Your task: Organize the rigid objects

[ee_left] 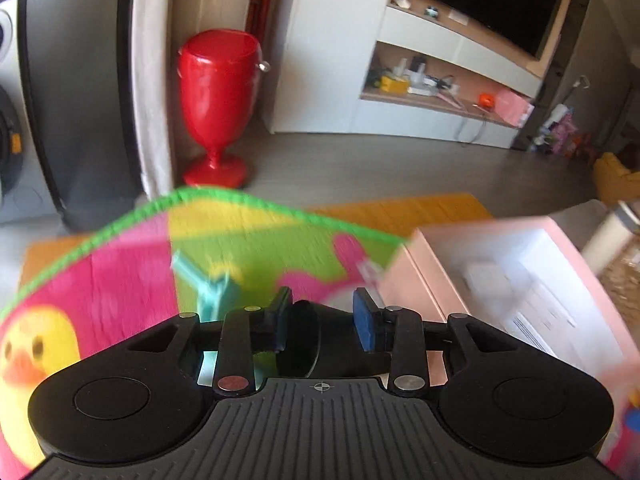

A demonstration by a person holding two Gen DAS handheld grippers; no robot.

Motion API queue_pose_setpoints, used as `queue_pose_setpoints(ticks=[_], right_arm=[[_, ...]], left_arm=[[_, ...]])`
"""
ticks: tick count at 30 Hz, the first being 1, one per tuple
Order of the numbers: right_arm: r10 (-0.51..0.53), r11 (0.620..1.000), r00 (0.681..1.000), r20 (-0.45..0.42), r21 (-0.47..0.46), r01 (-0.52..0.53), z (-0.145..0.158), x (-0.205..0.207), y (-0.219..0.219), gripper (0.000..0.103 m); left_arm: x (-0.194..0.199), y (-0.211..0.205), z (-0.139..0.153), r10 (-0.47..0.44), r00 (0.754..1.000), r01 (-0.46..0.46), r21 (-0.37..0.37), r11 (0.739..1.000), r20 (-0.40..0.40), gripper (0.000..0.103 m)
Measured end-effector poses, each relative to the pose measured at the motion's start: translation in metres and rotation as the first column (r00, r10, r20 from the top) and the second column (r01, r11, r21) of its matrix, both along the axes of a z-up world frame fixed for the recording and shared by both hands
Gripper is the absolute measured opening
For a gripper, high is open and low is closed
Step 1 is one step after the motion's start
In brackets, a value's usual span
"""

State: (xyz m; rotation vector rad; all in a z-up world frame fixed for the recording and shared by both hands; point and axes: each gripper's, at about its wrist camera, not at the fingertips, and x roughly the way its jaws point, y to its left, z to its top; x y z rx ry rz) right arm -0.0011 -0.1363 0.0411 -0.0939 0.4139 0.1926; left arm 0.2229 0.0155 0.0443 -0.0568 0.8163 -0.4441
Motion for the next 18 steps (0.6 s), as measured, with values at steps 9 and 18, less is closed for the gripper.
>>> queue_pose_setpoints(ticks=[9,18], right_arm=[[0.094,0.995,0.994,-0.06,0.045,-0.092,-0.013,-0.017,0.002,0.053],[0.273,0.962,0.951,-0.143,0.051,-0.269,-0.017,0.004,0.078,0.053]], left_arm=[[-0.104,0.036,-0.014,-0.158,0.982,0.139,-0.177,0.974,-0.1,0.037],[-0.117,0.08,0.012,0.099,0.995,-0.093,-0.172,0.981,0.028,0.038]])
